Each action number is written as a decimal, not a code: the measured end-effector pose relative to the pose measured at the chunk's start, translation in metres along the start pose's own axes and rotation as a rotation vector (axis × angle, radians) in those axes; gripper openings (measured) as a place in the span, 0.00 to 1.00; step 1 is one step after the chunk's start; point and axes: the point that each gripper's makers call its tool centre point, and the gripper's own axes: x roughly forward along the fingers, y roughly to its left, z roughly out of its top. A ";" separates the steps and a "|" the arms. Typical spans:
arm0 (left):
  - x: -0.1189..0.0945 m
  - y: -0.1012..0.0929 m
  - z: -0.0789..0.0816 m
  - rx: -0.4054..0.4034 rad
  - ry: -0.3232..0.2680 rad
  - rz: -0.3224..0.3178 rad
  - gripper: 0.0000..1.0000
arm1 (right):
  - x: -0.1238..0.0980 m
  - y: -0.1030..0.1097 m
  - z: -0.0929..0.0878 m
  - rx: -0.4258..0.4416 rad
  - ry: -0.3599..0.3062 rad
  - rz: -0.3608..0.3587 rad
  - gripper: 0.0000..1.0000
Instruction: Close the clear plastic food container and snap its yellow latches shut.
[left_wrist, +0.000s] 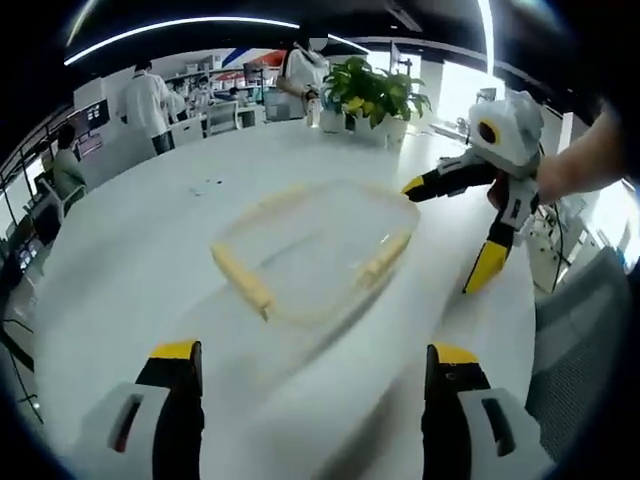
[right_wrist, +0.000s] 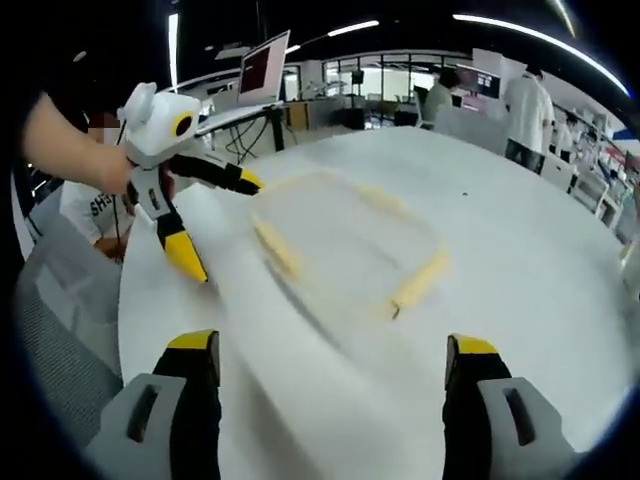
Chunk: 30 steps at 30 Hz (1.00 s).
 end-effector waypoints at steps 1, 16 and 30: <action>-0.002 0.000 -0.001 -0.005 -0.002 0.005 0.89 | -0.002 0.000 -0.001 0.007 -0.003 -0.006 0.90; -0.037 -0.006 -0.012 -0.088 -0.041 0.037 0.87 | -0.031 0.009 -0.004 0.124 -0.065 -0.061 0.89; -0.072 -0.006 -0.027 -0.164 -0.078 0.075 0.87 | -0.057 0.021 -0.001 0.182 -0.108 -0.086 0.87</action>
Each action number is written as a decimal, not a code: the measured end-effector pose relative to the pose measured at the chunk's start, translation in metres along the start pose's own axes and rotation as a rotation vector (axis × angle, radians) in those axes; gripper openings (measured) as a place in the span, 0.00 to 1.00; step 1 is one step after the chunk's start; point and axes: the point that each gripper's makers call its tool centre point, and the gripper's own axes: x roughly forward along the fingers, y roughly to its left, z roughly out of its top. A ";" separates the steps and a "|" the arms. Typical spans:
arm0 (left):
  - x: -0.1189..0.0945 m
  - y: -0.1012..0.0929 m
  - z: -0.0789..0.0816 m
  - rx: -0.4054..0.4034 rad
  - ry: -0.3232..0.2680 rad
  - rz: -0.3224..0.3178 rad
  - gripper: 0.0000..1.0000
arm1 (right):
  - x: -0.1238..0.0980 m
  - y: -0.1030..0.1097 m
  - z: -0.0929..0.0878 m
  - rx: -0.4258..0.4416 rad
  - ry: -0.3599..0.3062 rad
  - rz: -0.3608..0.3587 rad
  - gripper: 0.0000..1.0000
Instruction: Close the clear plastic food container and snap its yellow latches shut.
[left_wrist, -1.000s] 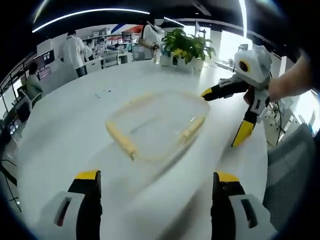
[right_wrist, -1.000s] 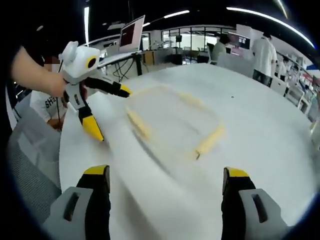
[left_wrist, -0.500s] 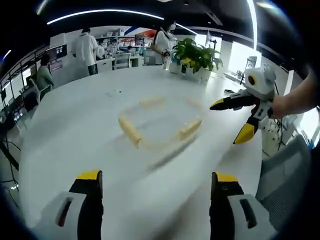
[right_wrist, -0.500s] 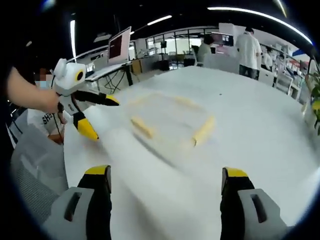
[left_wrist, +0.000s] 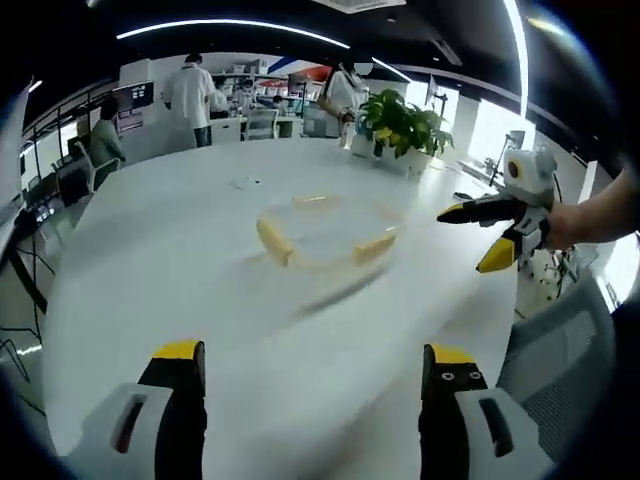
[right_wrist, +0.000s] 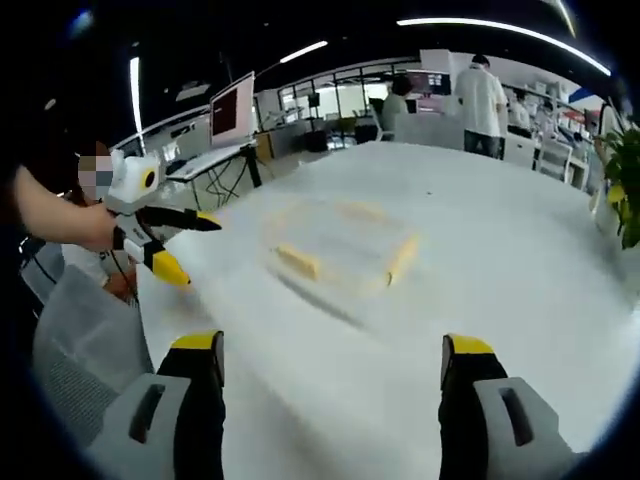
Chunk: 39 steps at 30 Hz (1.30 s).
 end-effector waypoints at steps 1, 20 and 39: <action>-0.003 0.000 -0.001 -0.005 -0.004 0.006 0.87 | -0.002 0.001 0.000 0.006 -0.002 -0.004 0.87; -0.049 -0.001 -0.012 -0.043 -0.051 0.051 0.85 | -0.034 0.024 -0.006 0.057 -0.047 -0.023 0.86; -0.078 0.001 -0.037 -0.052 -0.066 0.085 0.79 | -0.051 0.043 -0.021 0.137 -0.099 -0.055 0.86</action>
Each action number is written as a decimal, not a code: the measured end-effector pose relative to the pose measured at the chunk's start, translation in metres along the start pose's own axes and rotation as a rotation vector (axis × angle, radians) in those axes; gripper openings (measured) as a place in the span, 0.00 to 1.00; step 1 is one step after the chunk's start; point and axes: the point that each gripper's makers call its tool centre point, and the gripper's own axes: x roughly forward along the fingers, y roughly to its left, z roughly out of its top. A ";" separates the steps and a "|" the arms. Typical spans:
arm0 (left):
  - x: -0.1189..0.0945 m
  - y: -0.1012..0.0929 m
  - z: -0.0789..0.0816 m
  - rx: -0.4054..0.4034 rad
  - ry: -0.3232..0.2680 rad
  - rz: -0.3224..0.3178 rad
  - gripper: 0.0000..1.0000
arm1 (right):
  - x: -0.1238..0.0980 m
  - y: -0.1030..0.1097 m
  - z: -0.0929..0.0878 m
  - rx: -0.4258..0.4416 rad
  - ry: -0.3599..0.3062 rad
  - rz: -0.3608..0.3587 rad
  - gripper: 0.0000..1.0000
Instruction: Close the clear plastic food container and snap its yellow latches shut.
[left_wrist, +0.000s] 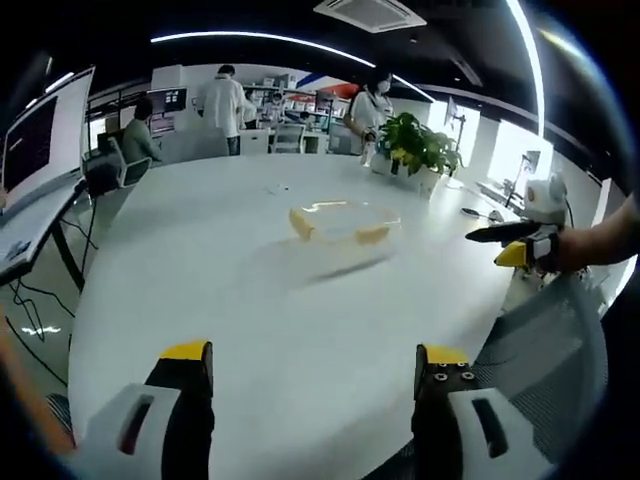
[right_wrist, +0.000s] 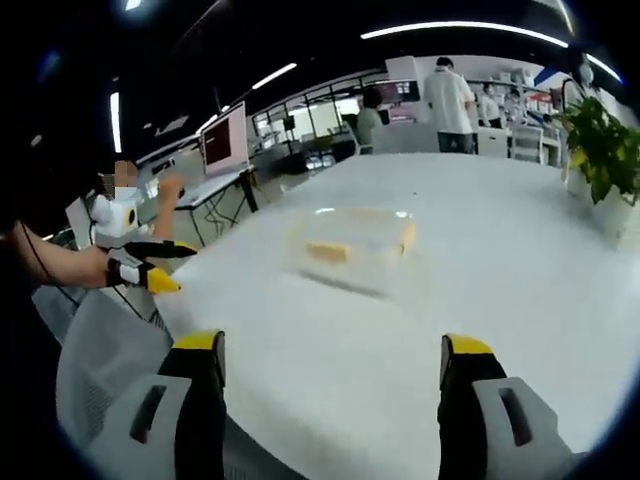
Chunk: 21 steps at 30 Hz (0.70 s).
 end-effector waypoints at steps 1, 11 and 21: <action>-0.001 0.000 0.001 -0.003 -0.002 0.000 0.79 | 0.000 0.000 0.001 0.002 -0.003 -0.002 0.86; 0.001 0.006 -0.004 -0.064 -0.029 0.025 0.78 | 0.006 0.008 0.001 -0.091 -0.018 -0.013 0.89; 0.004 -0.006 -0.010 -0.026 0.001 -0.013 0.79 | 0.010 0.019 -0.004 -0.112 -0.004 0.027 0.93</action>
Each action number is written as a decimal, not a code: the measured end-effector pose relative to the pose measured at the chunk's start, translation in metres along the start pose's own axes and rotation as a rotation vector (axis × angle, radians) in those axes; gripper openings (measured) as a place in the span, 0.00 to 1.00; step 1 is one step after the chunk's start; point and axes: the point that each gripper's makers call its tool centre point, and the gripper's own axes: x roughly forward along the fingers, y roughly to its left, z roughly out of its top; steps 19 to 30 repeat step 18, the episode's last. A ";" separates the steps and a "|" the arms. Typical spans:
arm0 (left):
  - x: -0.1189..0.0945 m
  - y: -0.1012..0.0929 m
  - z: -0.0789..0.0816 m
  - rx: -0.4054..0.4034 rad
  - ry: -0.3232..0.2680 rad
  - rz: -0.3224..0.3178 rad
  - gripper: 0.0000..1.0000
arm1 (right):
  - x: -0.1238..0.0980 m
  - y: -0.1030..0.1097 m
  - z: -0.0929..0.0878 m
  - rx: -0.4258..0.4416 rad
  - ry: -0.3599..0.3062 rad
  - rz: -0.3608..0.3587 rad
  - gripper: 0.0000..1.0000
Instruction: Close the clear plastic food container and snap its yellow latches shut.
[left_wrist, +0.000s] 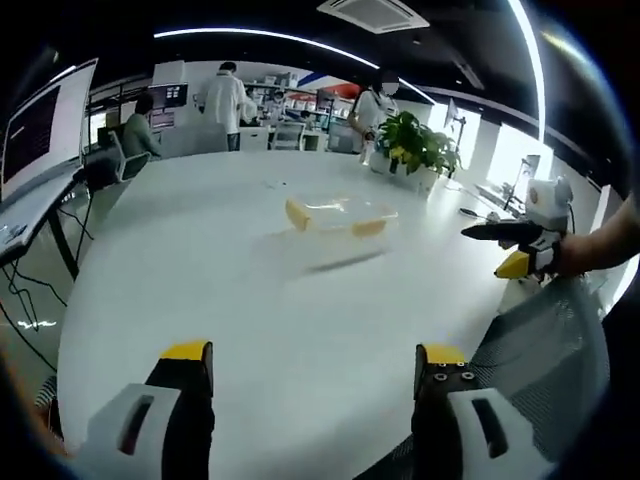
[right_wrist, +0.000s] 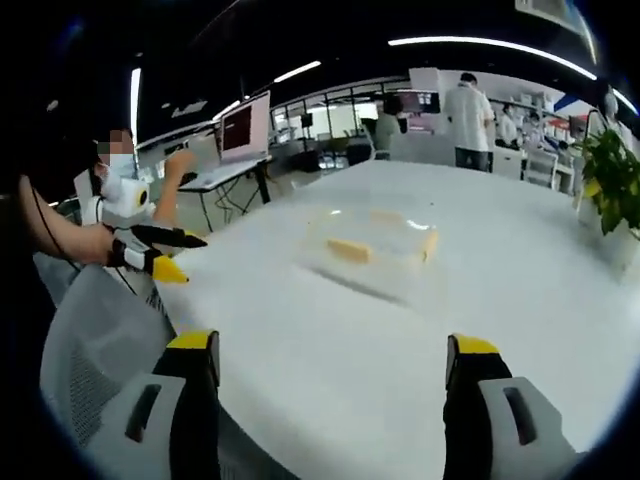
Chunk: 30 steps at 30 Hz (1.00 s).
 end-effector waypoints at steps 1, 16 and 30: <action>-0.001 0.001 0.000 -0.009 -0.004 0.000 0.79 | 0.000 -0.001 -0.001 -0.002 0.005 -0.007 0.94; 0.000 -0.003 -0.005 -0.009 0.008 -0.027 0.77 | -0.001 -0.005 -0.003 -0.016 0.022 -0.036 0.89; 0.000 -0.005 -0.004 -0.011 0.006 -0.032 0.76 | -0.001 -0.007 -0.004 -0.012 0.024 -0.037 0.89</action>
